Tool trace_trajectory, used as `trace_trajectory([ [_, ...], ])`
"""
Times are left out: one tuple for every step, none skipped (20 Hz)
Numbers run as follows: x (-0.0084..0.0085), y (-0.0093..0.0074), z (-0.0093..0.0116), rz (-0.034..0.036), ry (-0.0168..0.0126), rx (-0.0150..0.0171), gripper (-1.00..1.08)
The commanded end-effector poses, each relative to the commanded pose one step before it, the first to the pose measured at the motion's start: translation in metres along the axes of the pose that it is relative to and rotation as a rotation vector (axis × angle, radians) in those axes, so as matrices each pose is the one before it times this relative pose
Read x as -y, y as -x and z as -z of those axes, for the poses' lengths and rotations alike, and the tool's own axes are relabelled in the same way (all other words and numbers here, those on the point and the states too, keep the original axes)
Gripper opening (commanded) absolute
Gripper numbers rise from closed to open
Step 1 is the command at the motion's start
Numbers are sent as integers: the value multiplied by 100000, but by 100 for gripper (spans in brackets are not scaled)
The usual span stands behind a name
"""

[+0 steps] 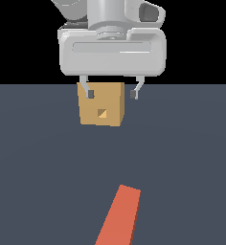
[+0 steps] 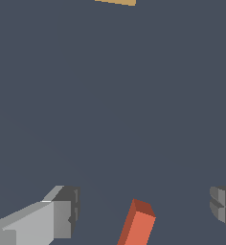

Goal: Insert the peg into the horizontal hole in a box.

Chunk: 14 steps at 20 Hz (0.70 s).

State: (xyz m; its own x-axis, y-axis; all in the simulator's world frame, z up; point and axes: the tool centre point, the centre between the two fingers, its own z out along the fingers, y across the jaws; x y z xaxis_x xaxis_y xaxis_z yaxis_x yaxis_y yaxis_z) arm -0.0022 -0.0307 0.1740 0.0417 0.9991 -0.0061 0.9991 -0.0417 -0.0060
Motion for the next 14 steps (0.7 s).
trace_trajectory([
  [-1, 1, -1, 0, 0, 0, 100],
  [-6, 73, -27, -97, 5, 3, 100],
  [-19, 199, -87, -258, 5, 4, 100],
  [-32, 338, -145, -442, 9, 6, 100],
  [-44, 472, -202, -617, 12, 8, 100],
  [-56, 604, -259, -790, 15, 10, 100],
  [-67, 735, -314, -962, 18, 11, 100],
  [-79, 861, -369, -1126, 21, 11, 100],
  [-90, 981, -421, -1284, 24, 11, 100],
  [-101, 1097, -471, -1437, 26, 9, 100],
  [-111, 1205, -519, -1579, 28, 6, 100],
  [-122, 1305, -563, -1712, 29, 2, 100],
  [-132, 1400, -605, -1840, 31, -4, 100],
  [-143, 1487, -645, -1958, 31, -13, 100],
])
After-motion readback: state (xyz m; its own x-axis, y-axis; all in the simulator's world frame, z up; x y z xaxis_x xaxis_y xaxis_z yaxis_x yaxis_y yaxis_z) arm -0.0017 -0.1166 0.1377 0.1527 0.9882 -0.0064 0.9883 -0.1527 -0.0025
